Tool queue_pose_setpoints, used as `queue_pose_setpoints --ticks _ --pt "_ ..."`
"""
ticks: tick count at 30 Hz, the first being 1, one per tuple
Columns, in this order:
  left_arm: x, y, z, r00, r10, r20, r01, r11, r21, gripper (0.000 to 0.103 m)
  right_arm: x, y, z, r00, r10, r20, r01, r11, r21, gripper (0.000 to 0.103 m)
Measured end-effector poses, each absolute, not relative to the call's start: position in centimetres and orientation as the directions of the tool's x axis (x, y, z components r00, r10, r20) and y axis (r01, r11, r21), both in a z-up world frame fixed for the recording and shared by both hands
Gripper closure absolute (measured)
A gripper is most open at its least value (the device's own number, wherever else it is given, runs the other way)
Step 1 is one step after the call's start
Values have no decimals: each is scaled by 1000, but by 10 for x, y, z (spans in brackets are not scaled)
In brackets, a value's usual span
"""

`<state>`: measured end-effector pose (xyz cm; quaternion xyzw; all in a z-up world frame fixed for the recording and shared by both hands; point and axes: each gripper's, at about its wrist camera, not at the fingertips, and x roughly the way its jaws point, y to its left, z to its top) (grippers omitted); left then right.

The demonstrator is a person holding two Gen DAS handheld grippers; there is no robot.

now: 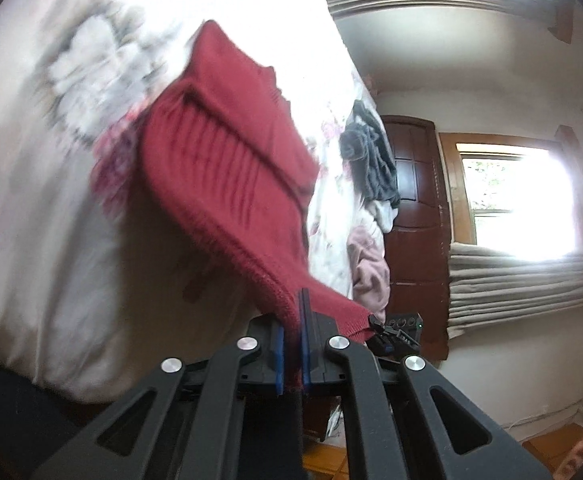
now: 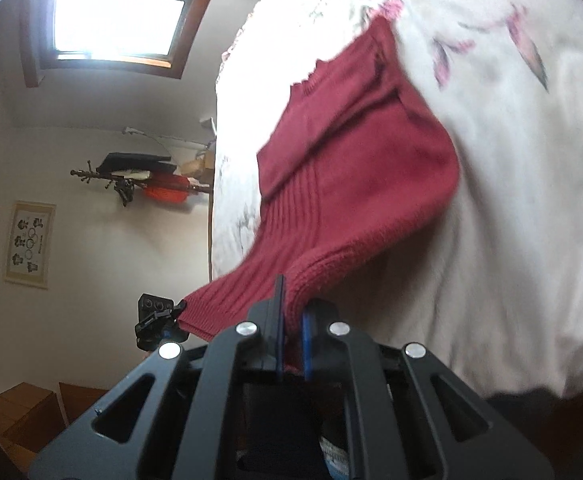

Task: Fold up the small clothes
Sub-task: 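Grasp the sweater hem with the left gripper while the right gripper grasps it too, folding upward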

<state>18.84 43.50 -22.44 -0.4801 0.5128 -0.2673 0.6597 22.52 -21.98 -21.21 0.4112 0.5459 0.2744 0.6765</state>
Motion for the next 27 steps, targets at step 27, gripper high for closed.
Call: queue_pose_setpoints --ticks 27 --pt "447 451 -363 337 -765 -548 -404 408 -819 86 466 -217 -340 240 720 -651 298 584 755 89"
